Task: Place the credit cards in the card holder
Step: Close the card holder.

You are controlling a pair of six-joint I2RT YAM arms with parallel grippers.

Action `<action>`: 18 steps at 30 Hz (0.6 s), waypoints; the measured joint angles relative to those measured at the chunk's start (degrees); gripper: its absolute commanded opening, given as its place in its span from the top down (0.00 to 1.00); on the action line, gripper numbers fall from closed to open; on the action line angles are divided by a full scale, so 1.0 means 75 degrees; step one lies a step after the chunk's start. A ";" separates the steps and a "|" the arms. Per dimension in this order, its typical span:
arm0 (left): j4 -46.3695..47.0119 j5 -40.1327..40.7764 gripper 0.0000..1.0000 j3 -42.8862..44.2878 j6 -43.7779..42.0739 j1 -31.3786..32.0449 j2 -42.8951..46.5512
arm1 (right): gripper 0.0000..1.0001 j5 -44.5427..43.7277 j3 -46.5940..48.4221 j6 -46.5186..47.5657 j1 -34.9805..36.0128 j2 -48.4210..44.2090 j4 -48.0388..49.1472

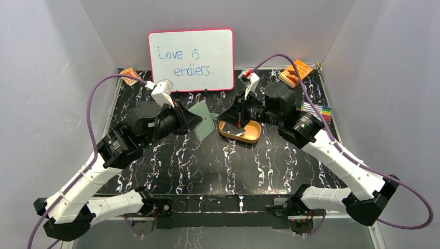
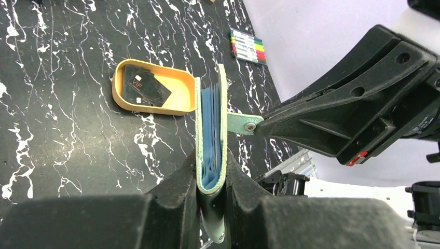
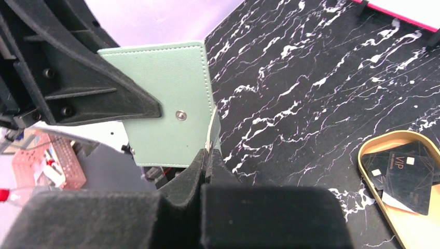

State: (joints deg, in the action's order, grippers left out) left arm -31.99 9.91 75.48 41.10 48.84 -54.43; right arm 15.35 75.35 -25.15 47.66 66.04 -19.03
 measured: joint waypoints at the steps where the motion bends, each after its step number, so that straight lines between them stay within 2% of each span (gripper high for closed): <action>1: -0.0006 -0.0023 1.00 0.0003 -0.0017 0.0000 -0.0017 | 1.00 0.0038 0.0029 0.0026 0.0000 0.0003 -0.0052; 9: -0.0003 -0.0577 1.00 0.0309 -0.0600 0.0003 -0.0338 | 1.00 0.0688 0.0303 0.0259 -0.0003 0.0067 -0.0224; 18: -0.0003 -0.0755 1.00 0.0344 -0.0682 0.0003 -0.0356 | 1.00 0.0775 0.0268 0.0181 -0.0003 0.0061 -0.0119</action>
State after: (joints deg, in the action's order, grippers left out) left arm -32.01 4.25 78.06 35.99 48.86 -57.10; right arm 21.17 77.36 -23.79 47.64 66.50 -19.92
